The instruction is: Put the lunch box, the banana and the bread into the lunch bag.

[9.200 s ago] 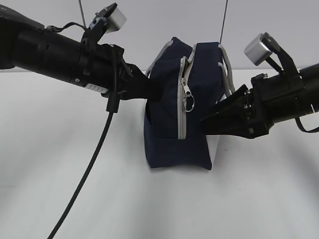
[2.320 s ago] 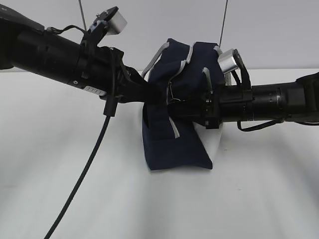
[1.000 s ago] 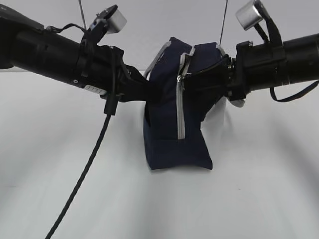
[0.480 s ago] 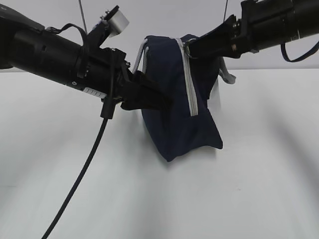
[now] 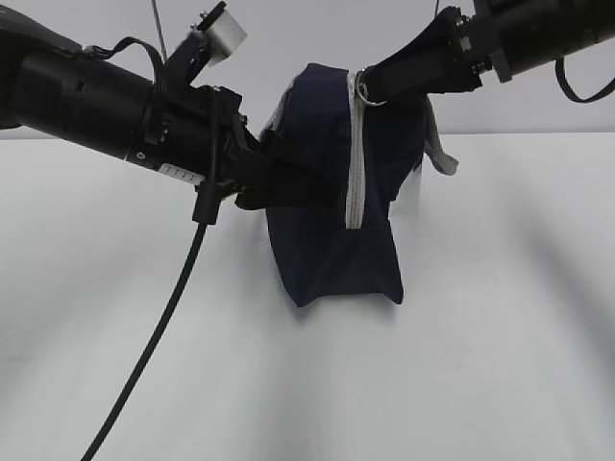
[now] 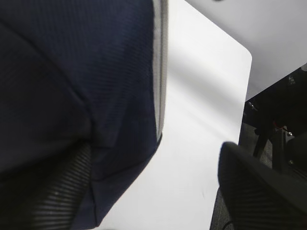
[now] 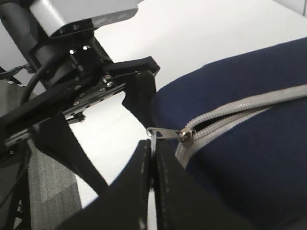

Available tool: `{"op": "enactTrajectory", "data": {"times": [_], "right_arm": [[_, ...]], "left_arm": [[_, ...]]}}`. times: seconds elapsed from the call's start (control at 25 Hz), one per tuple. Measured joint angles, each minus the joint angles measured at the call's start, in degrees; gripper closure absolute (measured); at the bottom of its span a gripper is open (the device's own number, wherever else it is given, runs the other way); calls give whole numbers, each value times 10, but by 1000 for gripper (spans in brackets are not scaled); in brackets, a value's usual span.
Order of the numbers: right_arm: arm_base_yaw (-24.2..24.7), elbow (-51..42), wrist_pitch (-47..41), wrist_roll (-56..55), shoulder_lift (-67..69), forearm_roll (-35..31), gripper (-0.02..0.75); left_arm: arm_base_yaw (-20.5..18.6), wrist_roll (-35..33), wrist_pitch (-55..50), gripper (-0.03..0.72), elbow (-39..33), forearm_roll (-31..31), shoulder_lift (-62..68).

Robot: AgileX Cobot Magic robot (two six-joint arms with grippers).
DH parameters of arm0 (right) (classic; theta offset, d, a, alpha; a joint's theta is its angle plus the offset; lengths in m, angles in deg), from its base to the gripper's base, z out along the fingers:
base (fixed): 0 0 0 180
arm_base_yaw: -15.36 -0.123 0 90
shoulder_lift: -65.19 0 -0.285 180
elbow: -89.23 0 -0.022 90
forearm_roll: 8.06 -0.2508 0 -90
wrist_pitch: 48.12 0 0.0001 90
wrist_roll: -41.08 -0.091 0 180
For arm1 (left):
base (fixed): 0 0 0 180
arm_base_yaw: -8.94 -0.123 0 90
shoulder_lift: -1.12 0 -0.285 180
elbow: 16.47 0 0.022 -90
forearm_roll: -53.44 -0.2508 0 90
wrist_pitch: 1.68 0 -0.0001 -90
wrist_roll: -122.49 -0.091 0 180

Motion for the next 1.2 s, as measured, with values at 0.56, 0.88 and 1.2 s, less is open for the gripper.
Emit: {"op": "enactTrajectory", "data": {"times": [0.56,0.88,1.2], "right_arm": [[0,5,-24,-209,-2,73,738],[0,6,-27,-322,-2,81,738],[0,6,-27,-362,-2,81,738]], "left_arm": [[0,8,2,202,0,1,-23],[1,41,28,205,0,-25,-58],[1,47,74,208,0,-3,-58]]}}
